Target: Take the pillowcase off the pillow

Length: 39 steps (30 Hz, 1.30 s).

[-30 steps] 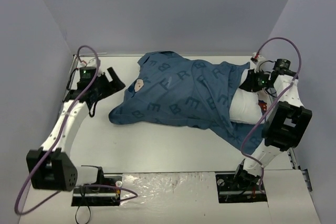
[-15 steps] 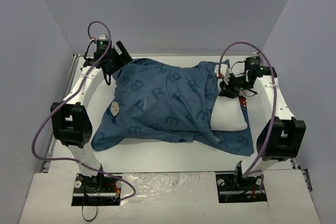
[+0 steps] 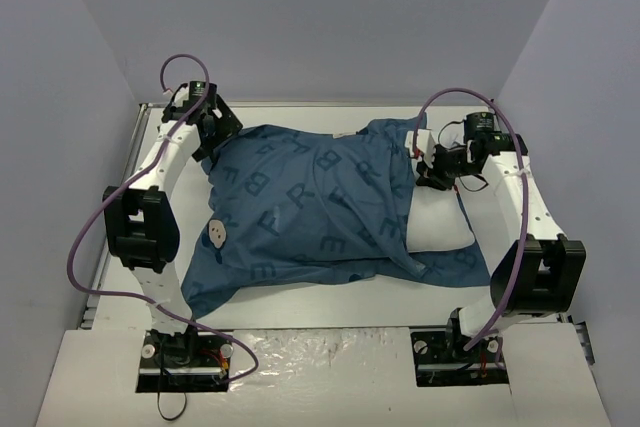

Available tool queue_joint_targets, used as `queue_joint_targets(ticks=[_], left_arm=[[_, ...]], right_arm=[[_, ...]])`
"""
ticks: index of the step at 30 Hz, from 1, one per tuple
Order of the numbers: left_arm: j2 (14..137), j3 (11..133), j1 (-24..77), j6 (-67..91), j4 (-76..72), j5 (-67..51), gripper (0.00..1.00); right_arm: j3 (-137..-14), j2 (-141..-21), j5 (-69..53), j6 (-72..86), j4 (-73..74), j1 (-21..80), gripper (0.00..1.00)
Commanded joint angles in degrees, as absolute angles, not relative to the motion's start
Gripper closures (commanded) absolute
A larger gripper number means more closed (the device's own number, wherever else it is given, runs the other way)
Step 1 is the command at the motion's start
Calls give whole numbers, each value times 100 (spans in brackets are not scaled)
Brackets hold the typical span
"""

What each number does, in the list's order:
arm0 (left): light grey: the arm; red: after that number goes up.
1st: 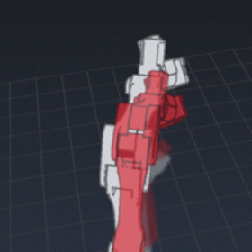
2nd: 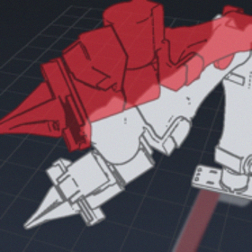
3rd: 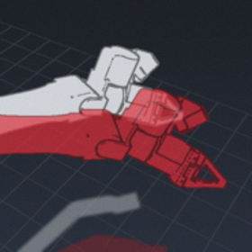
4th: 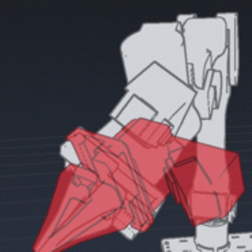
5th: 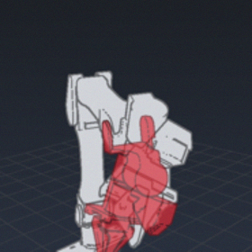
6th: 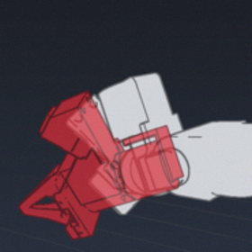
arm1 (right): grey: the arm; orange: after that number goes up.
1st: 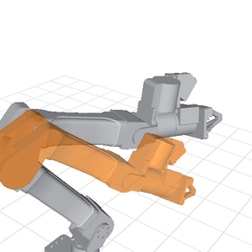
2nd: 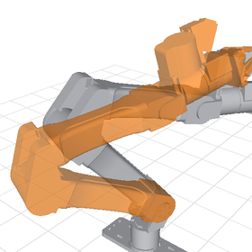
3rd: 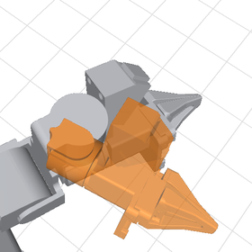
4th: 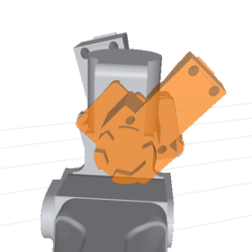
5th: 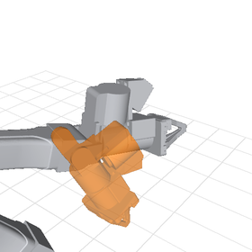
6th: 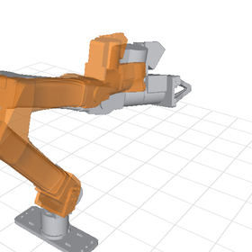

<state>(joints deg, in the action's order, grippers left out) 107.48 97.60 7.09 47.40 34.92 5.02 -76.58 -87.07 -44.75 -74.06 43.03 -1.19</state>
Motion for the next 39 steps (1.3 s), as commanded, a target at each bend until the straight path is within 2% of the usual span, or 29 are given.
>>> queue_joint_targets(ticks=[1,6,10,13,14,17,18,24,29,39], left_arm=[[10687,9966,668,4948,3998,888,3],[10977,10020,721,4808,4281,818,3],[11170,9861,721,4711,3990,230,5],[11180,9809,721,4623,3850,0,42],[11127,9695,712,4580,3771,0,63],[10882,9589,668,4404,3788,262,93],[10768,9589,659,4325,3840,351,97],[9926,9431,414,3903,3929,931,98],[9238,9255,44,3666,3770,914,98],[8315,8280,-492,3551,3490,624,98]], right_arm=[[-7532,-8358,-4351,-7418,4210,-106,100],[-7488,-8341,-4350,-7295,4157,-106,100],[-7418,-8306,-4368,-7216,4122,-105,100],[-7383,-8271,-4377,-7163,4122,-105,100],[-7365,-8262,-4377,-7146,4122,-105,100],[-7365,-8200,-4377,-7058,4105,-123,100],[-7400,-8200,-4394,-6971,4078,-140,100],[-7812,-8297,-4903,-6048,3894,-842,100],[-8173,-8358,-5028,-5705,3902,-1484,100],[-7779,-7937,-4756,-5222,3464,-1722,100]])
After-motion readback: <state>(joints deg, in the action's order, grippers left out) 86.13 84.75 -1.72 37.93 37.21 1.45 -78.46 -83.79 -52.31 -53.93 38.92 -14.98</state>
